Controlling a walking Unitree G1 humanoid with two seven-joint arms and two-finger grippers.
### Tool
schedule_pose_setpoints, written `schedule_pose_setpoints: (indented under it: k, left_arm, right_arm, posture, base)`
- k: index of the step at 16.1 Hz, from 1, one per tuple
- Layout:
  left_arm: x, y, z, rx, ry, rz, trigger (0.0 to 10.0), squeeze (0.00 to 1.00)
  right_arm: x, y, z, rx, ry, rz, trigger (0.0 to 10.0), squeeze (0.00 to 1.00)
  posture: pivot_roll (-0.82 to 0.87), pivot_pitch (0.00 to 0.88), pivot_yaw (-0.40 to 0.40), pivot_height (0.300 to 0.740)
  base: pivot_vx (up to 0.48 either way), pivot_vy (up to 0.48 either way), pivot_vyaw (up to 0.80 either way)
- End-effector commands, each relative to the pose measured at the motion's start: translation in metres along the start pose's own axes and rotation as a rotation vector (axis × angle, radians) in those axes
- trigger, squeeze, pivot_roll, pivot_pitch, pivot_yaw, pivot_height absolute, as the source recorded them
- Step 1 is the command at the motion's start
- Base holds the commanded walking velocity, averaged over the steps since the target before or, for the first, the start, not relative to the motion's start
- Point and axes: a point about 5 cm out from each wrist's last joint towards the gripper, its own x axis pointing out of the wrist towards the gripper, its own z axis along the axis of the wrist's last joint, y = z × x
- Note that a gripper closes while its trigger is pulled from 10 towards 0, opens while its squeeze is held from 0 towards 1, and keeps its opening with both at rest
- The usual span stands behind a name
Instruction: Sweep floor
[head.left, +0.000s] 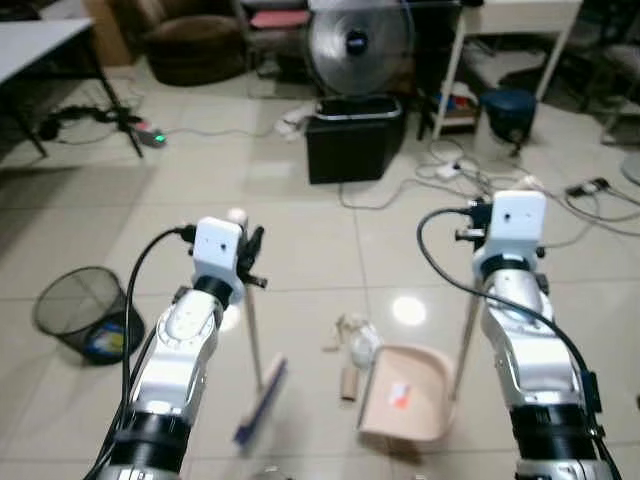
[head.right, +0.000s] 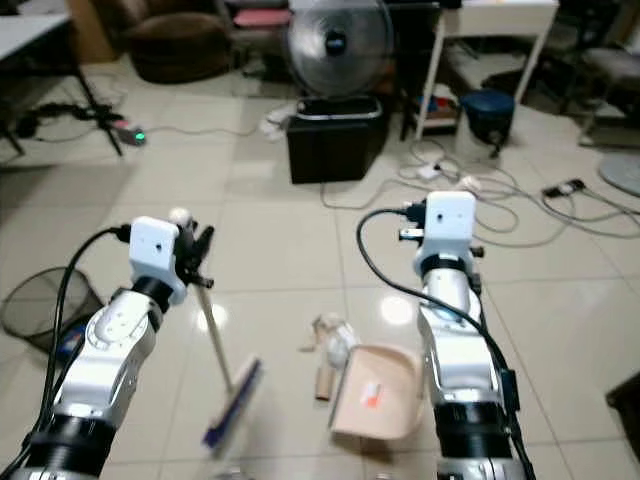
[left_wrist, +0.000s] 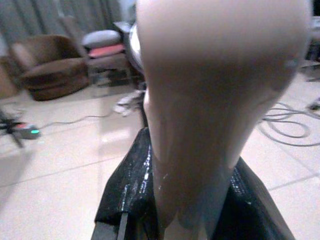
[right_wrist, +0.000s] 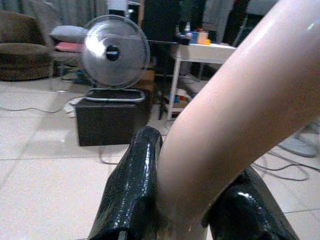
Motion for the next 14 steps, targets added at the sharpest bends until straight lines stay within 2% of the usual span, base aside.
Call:
schedule_pose_setpoints:
  k: [1,4,7,10,14]
  left_arm:
    - [0.005,0.005,0.013,0.034,-0.067,0.024,10.0,0.00]
    - [0.004,0.007,0.014,0.026,-0.084,0.026,10.0,0.00]
    - [0.006,0.008,0.016,0.025,-0.094,0.019,10.0,0.00]
    - [0.007,0.008,0.016,0.026,-0.096,0.014,10.0,0.00]
    - [0.008,0.005,0.016,0.021,-0.097,-0.005,10.0,0.00]
  right_arm:
    - [0.004,-0.004,0.006,-0.061,-0.044,-0.008,10.0,0.00]
    - [0.003,0.000,0.003,-0.092,-0.036,0.031,10.0,0.00]
    - [0.002,0.000,-0.001,-0.089,-0.024,0.035,10.0,0.00]
    - [0.000,0.001,-0.006,-0.039,-0.005,0.027,10.0,0.00]
    - [-0.002,0.003,-0.010,-0.035,0.016,0.053,10.0,0.00]
  posture:
    - [-0.01,0.016,0.066,0.740]
    - [-0.01,0.020,0.064,0.740]
    - [0.00,0.024,0.067,0.740]
    - [0.00,0.024,0.074,0.740]
    - [0.00,0.027,0.078,0.740]
  base:
    - [0.000,0.000,0.00]
    - [0.104,0.000,0.14]
    - [0.355,0.000,0.78]
    - [0.356,0.000,0.00]
    - [0.356,0.000,0.00]
